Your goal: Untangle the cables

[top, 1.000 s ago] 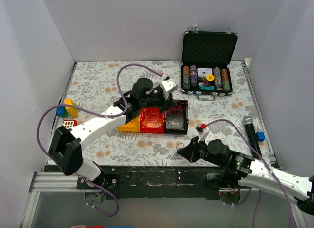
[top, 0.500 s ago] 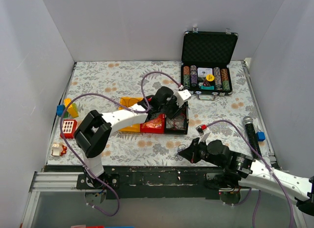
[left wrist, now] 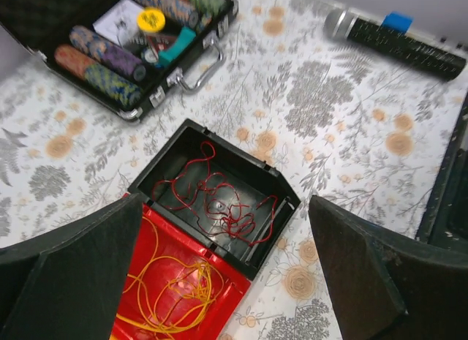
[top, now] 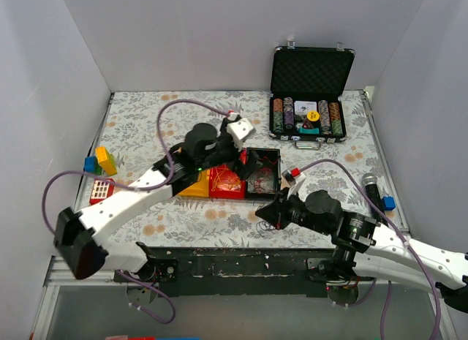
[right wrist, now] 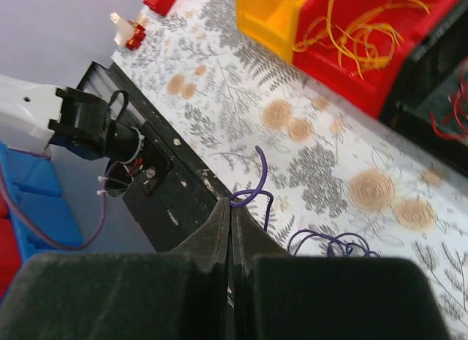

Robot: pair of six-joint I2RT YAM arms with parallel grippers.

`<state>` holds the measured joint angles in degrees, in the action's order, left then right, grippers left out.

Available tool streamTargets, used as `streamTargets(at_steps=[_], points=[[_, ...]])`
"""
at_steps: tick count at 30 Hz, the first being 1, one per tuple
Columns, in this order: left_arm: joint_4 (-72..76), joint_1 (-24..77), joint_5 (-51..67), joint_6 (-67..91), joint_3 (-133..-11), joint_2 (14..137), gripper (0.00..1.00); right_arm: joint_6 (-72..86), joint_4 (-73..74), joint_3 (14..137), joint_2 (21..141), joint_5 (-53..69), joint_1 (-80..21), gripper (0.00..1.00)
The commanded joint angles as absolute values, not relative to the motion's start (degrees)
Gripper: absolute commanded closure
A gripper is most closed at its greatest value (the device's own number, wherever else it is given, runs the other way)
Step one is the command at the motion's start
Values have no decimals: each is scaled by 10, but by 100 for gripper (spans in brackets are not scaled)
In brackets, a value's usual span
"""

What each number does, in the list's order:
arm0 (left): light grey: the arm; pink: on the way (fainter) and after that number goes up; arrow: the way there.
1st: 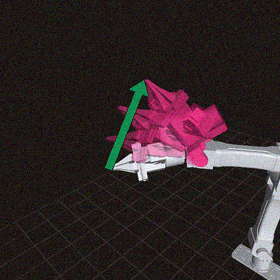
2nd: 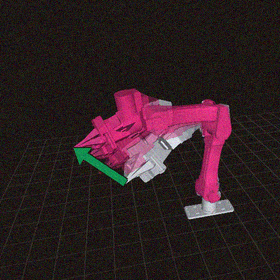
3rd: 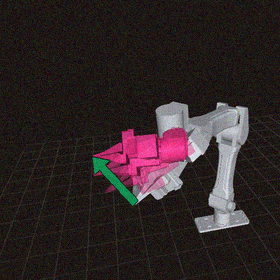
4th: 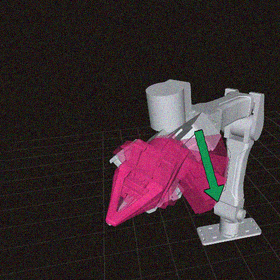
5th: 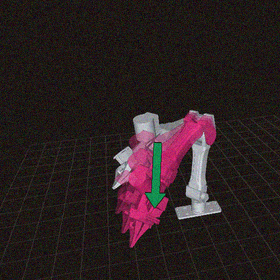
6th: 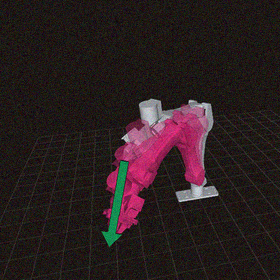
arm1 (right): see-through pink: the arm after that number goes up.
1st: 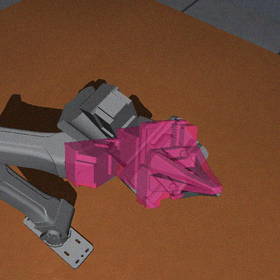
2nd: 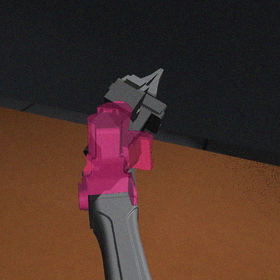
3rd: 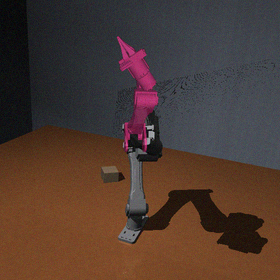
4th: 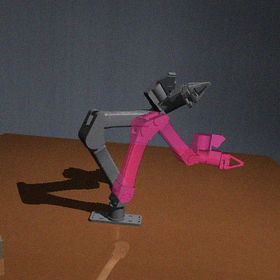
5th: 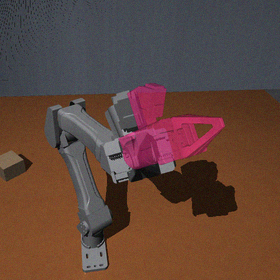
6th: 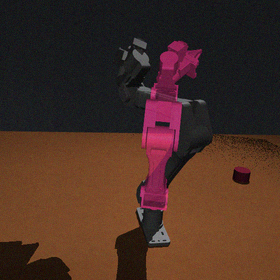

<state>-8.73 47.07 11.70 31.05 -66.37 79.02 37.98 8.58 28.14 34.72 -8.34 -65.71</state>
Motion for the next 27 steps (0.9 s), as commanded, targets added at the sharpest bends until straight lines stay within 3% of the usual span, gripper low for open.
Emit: streamTargets(at_steps=[1, 12, 16, 20, 27], points=[[-89, 437, 145, 336, -606, 672, 2, 319, 39, 368, 405, -48, -660, 99], [-159, 338, 156, 363, -546, 505, 2, 228, 48, 631, 605, 14, -657, 99], [-149, 326, -11, 438, -541, 478, 2, 215, 64, 718, 678, 33, -652, 99], [-144, 322, -105, 452, -536, 472, 2, 214, 65, 773, 719, 48, -645, 99], [-139, 274, -129, 471, -541, 487, 2, 215, 69, 835, 771, 94, -627, 99]])
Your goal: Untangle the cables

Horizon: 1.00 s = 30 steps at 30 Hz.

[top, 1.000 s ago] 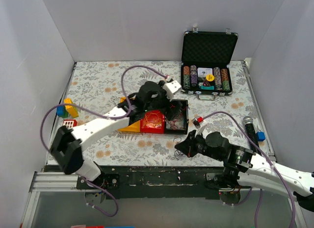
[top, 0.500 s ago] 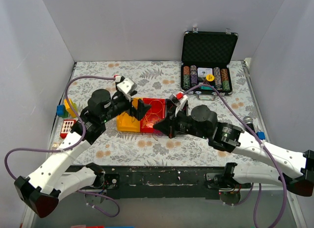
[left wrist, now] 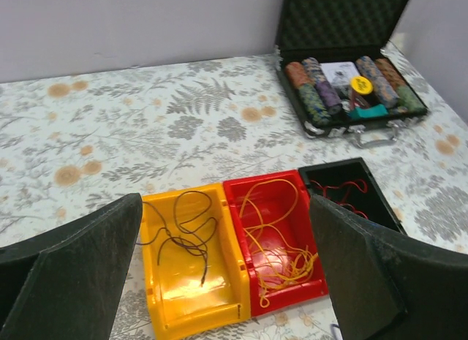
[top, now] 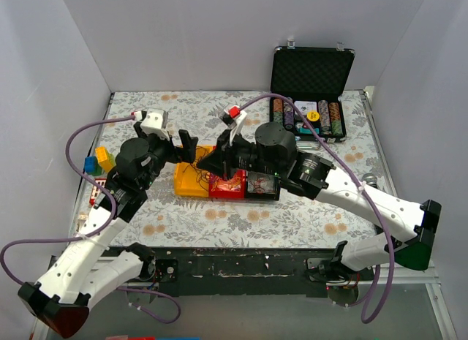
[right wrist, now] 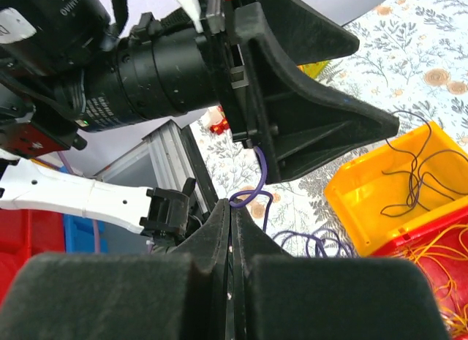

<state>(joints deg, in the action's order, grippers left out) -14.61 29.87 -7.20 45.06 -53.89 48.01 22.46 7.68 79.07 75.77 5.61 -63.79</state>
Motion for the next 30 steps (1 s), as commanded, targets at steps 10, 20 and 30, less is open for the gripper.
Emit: streamTargets(at_steps=[10, 20, 30], points=[[-131, 174, 117, 464, -529, 473, 2, 246, 41, 833, 788, 161, -562, 99], [-178, 169, 338, 362, -468, 403, 2, 292, -17, 831, 825, 233, -515, 99], [-147, 169, 353, 331, -437, 415, 2, 318, -45, 852, 853, 259, -512, 99]])
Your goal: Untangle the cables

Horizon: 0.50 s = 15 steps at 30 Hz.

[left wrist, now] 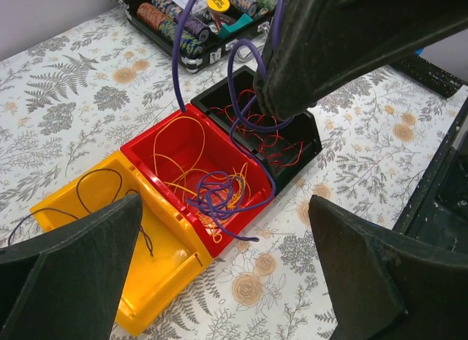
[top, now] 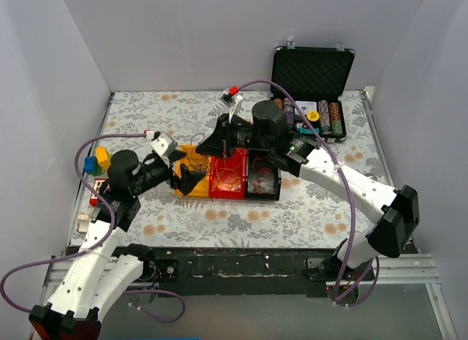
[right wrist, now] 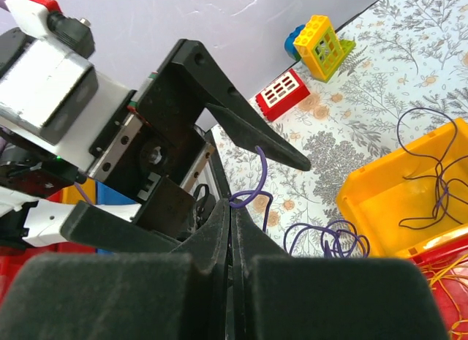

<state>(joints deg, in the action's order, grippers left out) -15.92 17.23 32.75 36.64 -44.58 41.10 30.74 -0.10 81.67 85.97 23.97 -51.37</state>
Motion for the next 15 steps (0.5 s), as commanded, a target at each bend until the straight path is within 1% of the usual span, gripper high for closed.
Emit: streamTargets(at_steps=[1, 4, 10, 12, 15], points=[[-145, 169, 355, 316, -436, 418, 4, 318, -45, 852, 853, 257, -512, 99], [-138, 170, 344, 280, -430, 433, 10, 317, -44, 853, 851, 254, -510, 99], [-105, 169, 317, 246, -433, 482, 25, 339, -67, 848, 849, 266, -499, 99], [-95, 170, 336, 239, -439, 496, 40, 348, -81, 839, 847, 269, -491, 99], [-77, 170, 345, 228, -445, 512, 72, 360, -95, 828, 846, 271, -479, 99]])
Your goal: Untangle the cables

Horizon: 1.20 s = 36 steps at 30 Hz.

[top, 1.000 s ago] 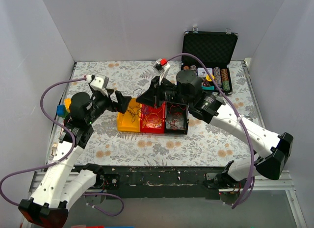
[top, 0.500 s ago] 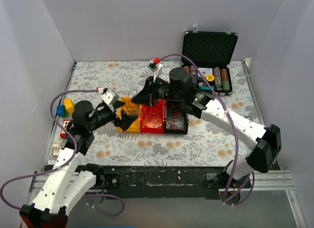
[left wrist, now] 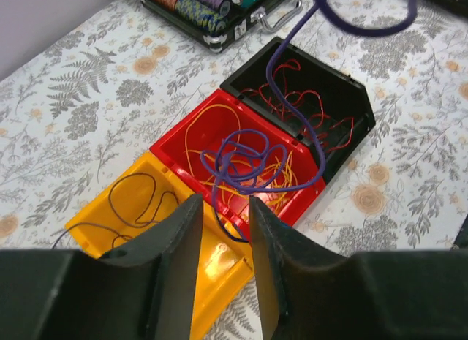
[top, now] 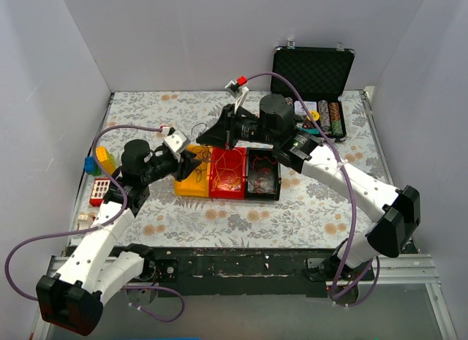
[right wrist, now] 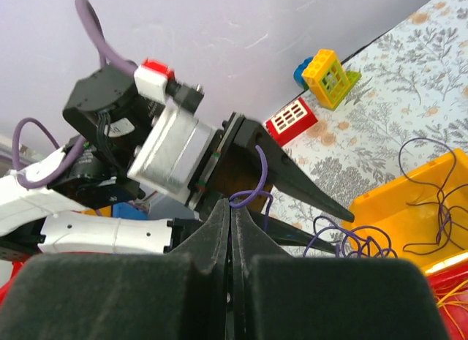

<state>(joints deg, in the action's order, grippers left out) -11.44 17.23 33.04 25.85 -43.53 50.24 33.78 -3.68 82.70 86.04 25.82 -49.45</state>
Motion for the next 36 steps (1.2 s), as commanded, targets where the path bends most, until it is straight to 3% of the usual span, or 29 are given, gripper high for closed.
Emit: streamTargets(at_steps=[1, 3, 5, 11, 19, 25, 26, 28, 33, 36], points=[[-74, 169, 336, 229, -449, 522, 80, 363, -98, 824, 846, 271, -474, 99], [-73, 170, 316, 229, -462, 537, 92, 366, -105, 818, 847, 274, -467, 99], [-66, 170, 293, 229, -470, 547, 99, 367, -107, 815, 847, 275, -460, 99], [-28, 169, 194, 227, -470, 568, 100, 359, -92, 813, 857, 274, -440, 99], [-65, 169, 145, 247, -503, 572, 75, 354, -99, 809, 917, 280, -439, 99], [-71, 169, 119, 248, -506, 561, 70, 372, -123, 848, 999, 303, -439, 99], [-71, 169, 112, 247, -506, 562, 66, 374, -124, 855, 1013, 304, -439, 99], [-79, 169, 101, 243, -510, 567, 49, 377, -124, 872, 1039, 308, -439, 99], [-59, 169, 71, 265, -515, 561, 37, 383, -117, 925, 1104, 321, -446, 99], [-50, 166, 60, 292, -526, 559, 19, 372, -86, 967, 1129, 319, -459, 99]])
